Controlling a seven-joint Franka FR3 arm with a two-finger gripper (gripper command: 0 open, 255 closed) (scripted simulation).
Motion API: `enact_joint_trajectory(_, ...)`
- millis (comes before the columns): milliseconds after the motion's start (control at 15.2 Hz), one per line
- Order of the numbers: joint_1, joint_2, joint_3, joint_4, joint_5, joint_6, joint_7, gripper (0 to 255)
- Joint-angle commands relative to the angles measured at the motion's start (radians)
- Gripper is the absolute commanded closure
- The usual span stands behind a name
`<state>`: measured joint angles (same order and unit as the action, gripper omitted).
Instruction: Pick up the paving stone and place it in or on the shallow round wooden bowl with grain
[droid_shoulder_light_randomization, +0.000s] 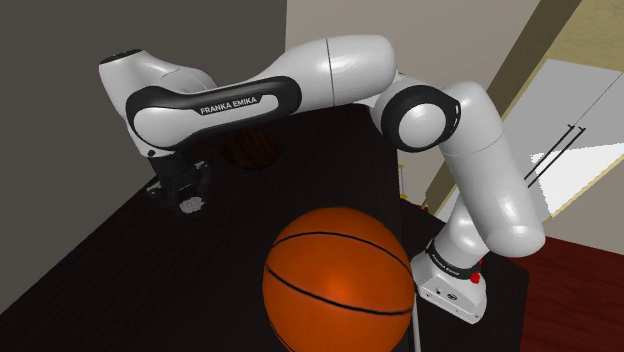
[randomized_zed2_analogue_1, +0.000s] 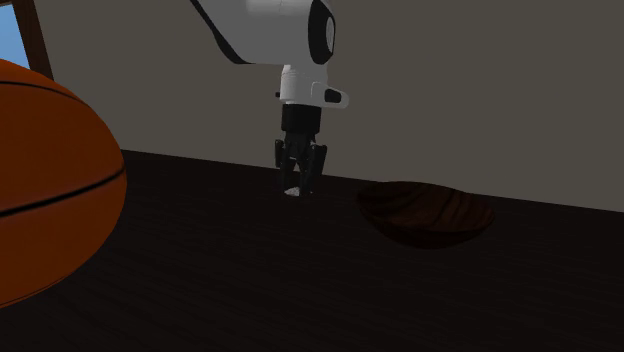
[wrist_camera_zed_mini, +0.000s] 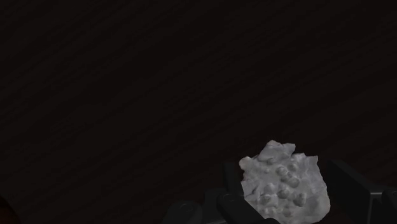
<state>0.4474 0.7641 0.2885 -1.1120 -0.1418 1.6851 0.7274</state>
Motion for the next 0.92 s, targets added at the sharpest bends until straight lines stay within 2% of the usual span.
enact_joint_trajectory(0,0.0,0.0,0.0,0.0,0.0,0.0,0.0,255)
enact_joint_trajectory(396,0.0,0.0,0.0,-0.001,0.0,0.001,0.0,255)
enact_joint_trajectory(858,0.008,-0.008,0.002,0.082,0.003,-0.089,-0.002,255)
